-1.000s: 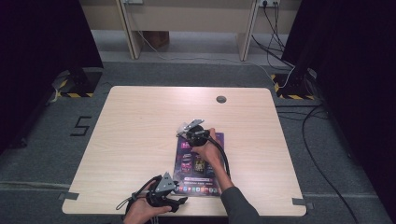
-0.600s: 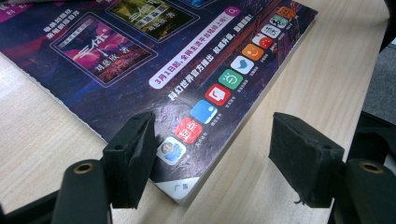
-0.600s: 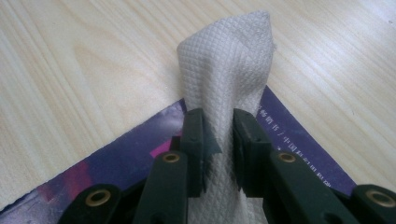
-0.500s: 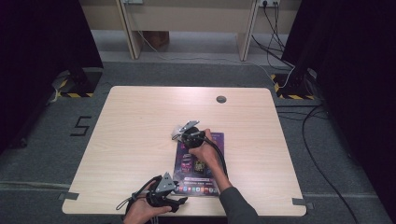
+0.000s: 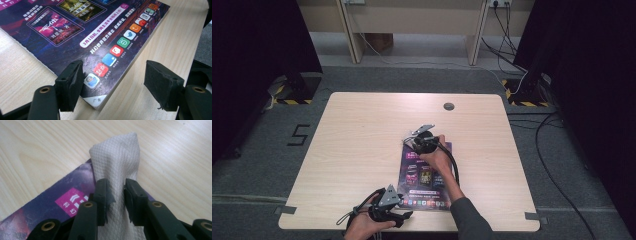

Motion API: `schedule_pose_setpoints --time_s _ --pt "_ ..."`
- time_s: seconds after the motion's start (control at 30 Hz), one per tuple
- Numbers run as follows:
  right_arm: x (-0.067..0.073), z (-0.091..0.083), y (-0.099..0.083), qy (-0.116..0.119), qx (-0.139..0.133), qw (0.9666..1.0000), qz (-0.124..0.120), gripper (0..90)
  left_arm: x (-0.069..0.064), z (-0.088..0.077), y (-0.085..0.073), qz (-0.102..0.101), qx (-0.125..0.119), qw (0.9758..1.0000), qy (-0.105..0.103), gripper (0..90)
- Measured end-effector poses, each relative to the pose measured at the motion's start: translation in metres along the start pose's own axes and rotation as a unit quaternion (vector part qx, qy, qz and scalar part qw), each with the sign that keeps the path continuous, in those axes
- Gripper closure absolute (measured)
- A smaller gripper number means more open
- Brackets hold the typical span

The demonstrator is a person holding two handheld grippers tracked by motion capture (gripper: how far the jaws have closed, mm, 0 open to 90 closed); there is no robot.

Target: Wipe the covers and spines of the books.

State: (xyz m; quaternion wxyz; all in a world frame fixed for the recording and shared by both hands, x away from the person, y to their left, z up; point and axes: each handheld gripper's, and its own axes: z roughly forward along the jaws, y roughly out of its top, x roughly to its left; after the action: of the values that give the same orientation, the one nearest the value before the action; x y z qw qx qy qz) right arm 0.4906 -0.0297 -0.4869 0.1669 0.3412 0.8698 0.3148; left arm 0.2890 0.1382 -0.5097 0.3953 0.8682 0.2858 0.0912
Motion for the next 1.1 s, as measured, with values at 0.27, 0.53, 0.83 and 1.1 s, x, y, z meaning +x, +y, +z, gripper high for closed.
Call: schedule_pose_setpoints --time_s 0.27,0.53,0.83,1.1 --pt "0.0 0.011 0.001 -0.016 0.007 0.9998 0.006 75.1 0.0 0.0 0.0 -0.001 0.0 1.0 0.0 30.9" --pt "0.021 0.017 0.01 0.007 0.005 0.9996 -0.028 75.4 0.0 0.0 0.0 0.0 0.0 1.0 0.0 30.9" --pt "0.017 0.017 0.009 -0.002 0.009 0.9995 -0.031 75.5 -0.001 0.0 0.0 0.0 -0.002 1.0 0.002 30.9" --pt "-0.017 0.008 -0.001 -0.052 0.029 0.9982 0.002 75.5 -0.001 0.0 0.0 0.0 -0.001 1.0 0.002 30.9"
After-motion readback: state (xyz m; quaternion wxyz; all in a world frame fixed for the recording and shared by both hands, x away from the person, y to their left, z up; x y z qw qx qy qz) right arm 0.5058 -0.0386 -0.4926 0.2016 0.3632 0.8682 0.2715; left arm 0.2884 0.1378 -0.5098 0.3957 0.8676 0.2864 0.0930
